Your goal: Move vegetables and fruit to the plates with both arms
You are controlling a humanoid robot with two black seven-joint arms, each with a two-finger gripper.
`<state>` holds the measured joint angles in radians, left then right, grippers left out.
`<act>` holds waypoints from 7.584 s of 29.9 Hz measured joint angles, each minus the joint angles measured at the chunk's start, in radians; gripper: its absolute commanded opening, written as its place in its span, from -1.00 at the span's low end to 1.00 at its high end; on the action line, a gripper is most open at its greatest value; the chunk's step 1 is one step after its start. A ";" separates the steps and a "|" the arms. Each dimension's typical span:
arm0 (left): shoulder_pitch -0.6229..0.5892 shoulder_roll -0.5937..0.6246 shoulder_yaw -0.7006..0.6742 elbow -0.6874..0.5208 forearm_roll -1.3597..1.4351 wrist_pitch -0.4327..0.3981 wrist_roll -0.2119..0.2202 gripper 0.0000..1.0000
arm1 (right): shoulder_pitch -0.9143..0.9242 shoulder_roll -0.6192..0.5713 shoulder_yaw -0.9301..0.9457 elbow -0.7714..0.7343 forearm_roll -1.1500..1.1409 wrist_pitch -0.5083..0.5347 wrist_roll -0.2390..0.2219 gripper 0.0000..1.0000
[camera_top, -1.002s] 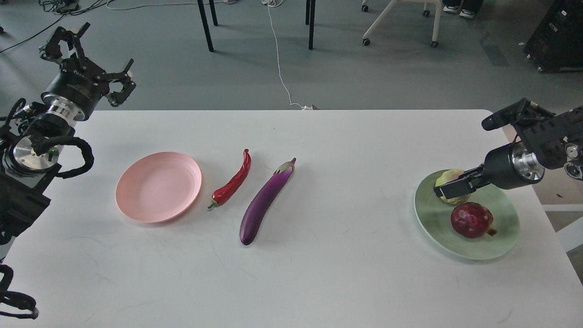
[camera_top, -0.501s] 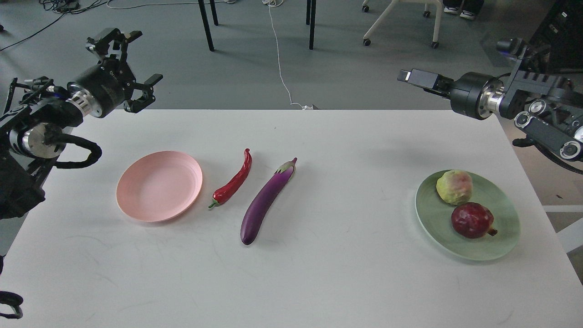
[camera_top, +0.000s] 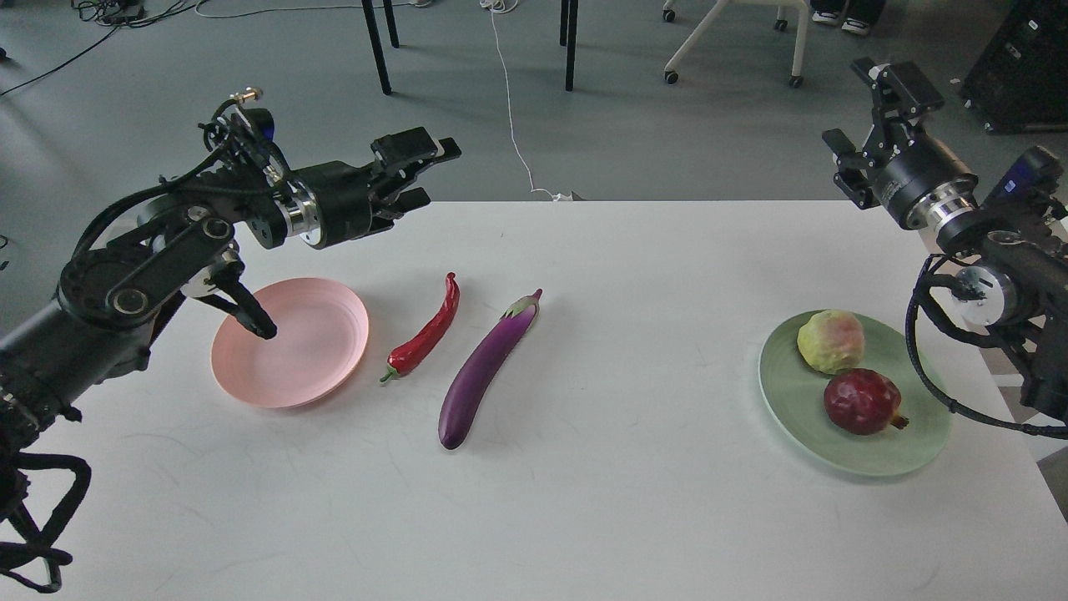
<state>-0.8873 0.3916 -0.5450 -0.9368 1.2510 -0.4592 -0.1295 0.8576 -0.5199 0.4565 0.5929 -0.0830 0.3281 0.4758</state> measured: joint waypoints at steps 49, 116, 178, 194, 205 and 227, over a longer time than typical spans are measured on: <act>0.079 -0.074 0.353 -0.100 0.767 0.252 -0.027 -0.83 | -0.126 -0.092 0.148 0.008 0.266 0.161 -0.003 0.99; 0.037 0.088 0.405 -0.046 0.624 0.331 -0.032 0.46 | -0.135 -0.126 0.149 0.011 0.266 0.161 0.004 0.99; 0.054 0.530 0.408 -0.367 0.354 0.322 -0.071 0.69 | -0.098 -0.130 0.136 0.000 0.253 0.161 -0.005 0.99; 0.056 0.381 0.123 -0.120 -0.660 0.329 -0.091 0.95 | -0.085 -0.118 0.223 -0.004 0.255 0.161 -0.007 0.99; 0.059 0.254 -0.060 0.063 -1.126 0.289 -0.119 0.95 | -0.094 -0.045 0.254 -0.011 0.312 0.161 -0.020 0.99; 0.060 0.005 -0.203 0.362 -1.386 0.097 -0.122 0.96 | -0.094 0.023 0.293 -0.046 0.355 0.139 -0.122 0.99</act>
<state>-0.8276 0.3964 -0.7482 -0.5752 -0.1350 -0.3618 -0.2512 0.7639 -0.4968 0.7499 0.5465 0.2722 0.4675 0.3543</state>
